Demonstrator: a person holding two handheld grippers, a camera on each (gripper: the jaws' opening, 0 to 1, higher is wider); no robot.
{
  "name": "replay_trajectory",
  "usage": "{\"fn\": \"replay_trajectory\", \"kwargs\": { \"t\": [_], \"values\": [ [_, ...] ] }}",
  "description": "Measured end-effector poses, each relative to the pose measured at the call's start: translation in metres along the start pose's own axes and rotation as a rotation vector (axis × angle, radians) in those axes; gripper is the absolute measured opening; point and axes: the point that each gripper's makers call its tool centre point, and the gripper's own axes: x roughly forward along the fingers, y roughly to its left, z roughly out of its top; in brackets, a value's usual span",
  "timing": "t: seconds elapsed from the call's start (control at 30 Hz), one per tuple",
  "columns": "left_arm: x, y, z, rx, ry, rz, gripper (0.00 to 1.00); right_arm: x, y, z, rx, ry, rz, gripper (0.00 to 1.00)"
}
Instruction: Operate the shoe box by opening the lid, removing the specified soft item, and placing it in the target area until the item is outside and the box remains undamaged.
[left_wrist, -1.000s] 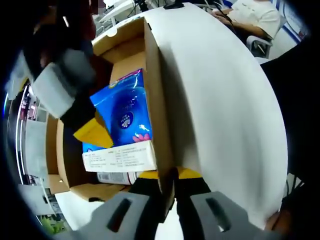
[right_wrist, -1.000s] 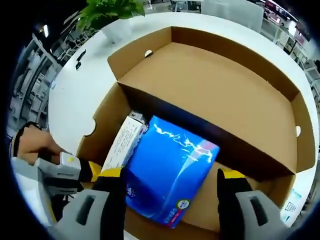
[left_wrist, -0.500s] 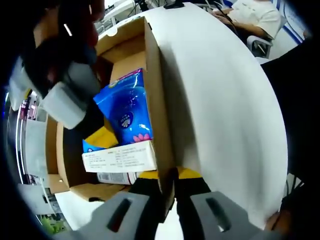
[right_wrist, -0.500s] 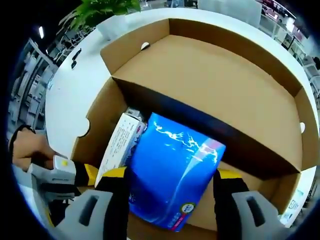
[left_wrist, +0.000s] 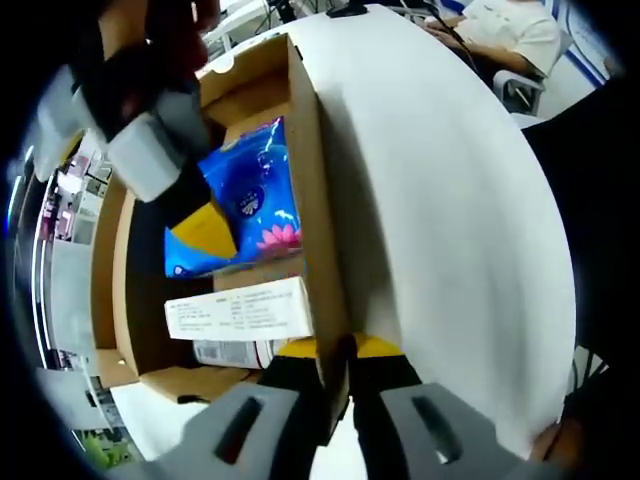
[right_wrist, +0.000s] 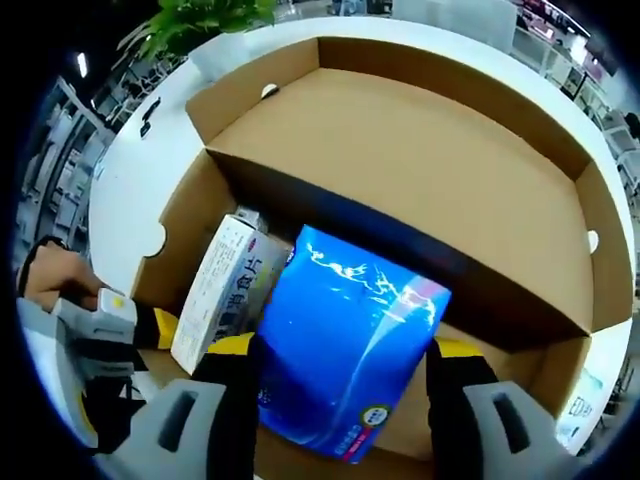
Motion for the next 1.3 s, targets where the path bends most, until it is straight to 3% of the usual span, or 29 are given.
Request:
{"fn": "replay_trajectory", "kwargs": {
  "t": [0.37,0.57,0.93,1.3],
  "values": [
    [0.002,0.001,0.001,-0.001,0.000,-0.001,0.07,-0.011,-0.038,-0.013,-0.007,0.021,-0.055,0.68],
    [0.003,0.001,0.001,0.001,0.001,-0.003,0.07,-0.011,-0.039,-0.012,-0.001,0.015,-0.073,0.71],
    [0.003,0.001,0.002,0.002,-0.001,-0.003,0.07,0.009,-0.045,-0.015,0.148,0.020,-0.097,0.76],
    [0.002,0.001,0.002,0.005,-0.004,-0.003,0.07,0.025,-0.054,-0.009,0.212,0.031,-0.142,0.81]
  ]
}}
